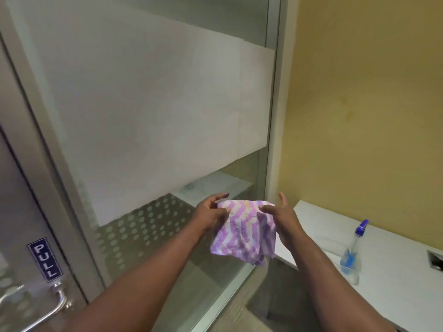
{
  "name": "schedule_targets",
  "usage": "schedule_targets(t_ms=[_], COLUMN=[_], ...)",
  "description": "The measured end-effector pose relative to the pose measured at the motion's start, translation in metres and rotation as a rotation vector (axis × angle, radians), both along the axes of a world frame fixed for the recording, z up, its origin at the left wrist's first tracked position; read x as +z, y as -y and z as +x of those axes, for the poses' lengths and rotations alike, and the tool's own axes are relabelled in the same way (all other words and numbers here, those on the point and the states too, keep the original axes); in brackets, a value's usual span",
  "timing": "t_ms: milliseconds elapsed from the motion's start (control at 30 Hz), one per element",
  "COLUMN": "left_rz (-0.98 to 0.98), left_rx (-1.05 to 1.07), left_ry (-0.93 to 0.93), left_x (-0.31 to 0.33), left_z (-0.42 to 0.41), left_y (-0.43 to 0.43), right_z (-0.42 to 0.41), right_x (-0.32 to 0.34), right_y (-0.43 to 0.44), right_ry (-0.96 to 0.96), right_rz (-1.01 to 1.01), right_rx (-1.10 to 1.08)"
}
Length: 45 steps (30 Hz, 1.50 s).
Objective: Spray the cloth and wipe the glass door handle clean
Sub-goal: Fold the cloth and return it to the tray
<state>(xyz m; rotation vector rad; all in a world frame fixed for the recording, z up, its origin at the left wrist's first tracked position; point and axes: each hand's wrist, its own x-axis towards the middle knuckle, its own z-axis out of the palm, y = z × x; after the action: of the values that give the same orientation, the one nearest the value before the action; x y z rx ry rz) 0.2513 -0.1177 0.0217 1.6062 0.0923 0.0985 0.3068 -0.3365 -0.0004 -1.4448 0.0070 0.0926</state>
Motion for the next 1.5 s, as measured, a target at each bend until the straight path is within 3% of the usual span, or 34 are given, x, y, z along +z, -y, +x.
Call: schedule_targets(t_ms=[100,200,433,867,1100,1300,1500], left_rz=[0.022,0.042,0.208,0.751,0.627,0.438,0.536], left_rx=[-0.038,-0.052,-0.107,-0.21,-0.391,-0.336,-0.343], left_ry=[-0.035,-0.075,-0.062,0.095,-0.023,-0.171,-0.189], left_x=[-0.007,-0.012,-0.011,-0.046,-0.084,-0.122,-0.156], left_z=[0.029,0.055,0.101,0.193,0.264,0.334,0.403], left_y=[0.029,0.056,0.12,0.2,0.247,0.284,0.318], right_z=[0.016,0.023,0.048,0.101,0.151,0.191,0.21], right_x=[-0.002,-0.007,-0.022,-0.046,-0.072,-0.11,-0.182], right_y=[0.047,0.081,0.141,0.219,0.257,0.281,0.279], right_ry=[-0.011,0.034,0.193,0.072,-0.043,-0.175,-0.346], right_rz=[0.0,-0.146,-0.542,-0.53,-0.512,-0.455,-0.461], right_rx=[0.199,0.299,-0.002,-0.267,-0.405,-0.532,-0.594])
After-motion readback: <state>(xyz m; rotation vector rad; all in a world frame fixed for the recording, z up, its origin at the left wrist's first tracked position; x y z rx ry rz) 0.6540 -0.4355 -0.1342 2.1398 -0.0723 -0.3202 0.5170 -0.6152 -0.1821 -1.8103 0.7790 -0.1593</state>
